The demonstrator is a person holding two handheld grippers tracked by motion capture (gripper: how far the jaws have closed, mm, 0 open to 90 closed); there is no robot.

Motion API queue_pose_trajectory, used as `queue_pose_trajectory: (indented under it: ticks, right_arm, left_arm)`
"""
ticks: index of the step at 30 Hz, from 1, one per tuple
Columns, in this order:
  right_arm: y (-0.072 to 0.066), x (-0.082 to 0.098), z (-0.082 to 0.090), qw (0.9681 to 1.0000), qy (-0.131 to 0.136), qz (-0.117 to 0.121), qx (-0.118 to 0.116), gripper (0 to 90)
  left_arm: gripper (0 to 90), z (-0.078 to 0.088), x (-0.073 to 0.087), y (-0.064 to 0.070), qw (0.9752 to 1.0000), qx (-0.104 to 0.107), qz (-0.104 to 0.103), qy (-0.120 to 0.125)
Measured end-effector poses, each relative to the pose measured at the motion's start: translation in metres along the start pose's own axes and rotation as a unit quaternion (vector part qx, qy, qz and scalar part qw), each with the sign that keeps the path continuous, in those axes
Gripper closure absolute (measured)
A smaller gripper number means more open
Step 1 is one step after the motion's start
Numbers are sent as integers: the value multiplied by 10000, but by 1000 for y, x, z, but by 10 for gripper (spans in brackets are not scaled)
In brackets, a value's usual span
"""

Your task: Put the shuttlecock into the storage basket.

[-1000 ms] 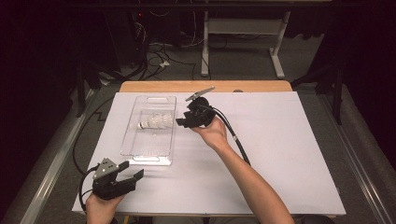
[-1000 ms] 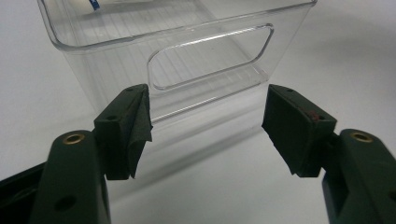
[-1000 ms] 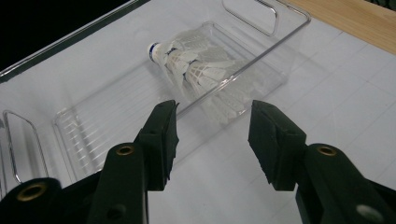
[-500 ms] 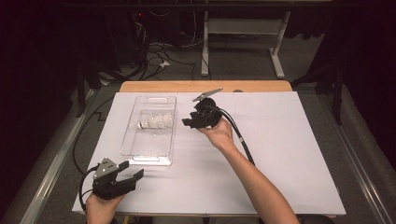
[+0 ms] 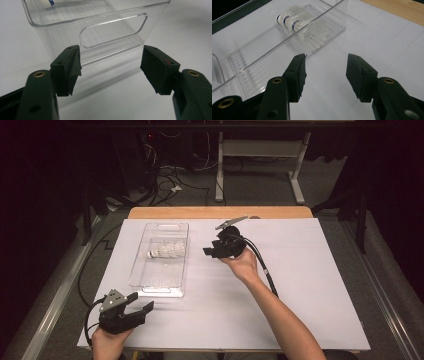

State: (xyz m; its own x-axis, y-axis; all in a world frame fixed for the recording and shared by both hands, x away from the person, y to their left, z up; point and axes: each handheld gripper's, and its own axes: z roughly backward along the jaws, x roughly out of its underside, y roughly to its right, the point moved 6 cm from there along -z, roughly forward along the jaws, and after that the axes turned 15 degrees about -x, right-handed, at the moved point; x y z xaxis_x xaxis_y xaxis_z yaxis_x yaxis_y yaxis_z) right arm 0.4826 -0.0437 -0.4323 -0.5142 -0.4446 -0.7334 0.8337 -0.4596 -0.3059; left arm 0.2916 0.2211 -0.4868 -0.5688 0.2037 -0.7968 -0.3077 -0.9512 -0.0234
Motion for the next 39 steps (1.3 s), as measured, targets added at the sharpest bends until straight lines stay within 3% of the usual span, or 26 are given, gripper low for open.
queue_pose_trajectory:
  ticks: [39]
  right_arm:
    - [17, 34, 38, 9995, 111, -184, 224, 495]
  left_arm:
    - [333, 0, 0, 0, 10000, -9, 21, 7]
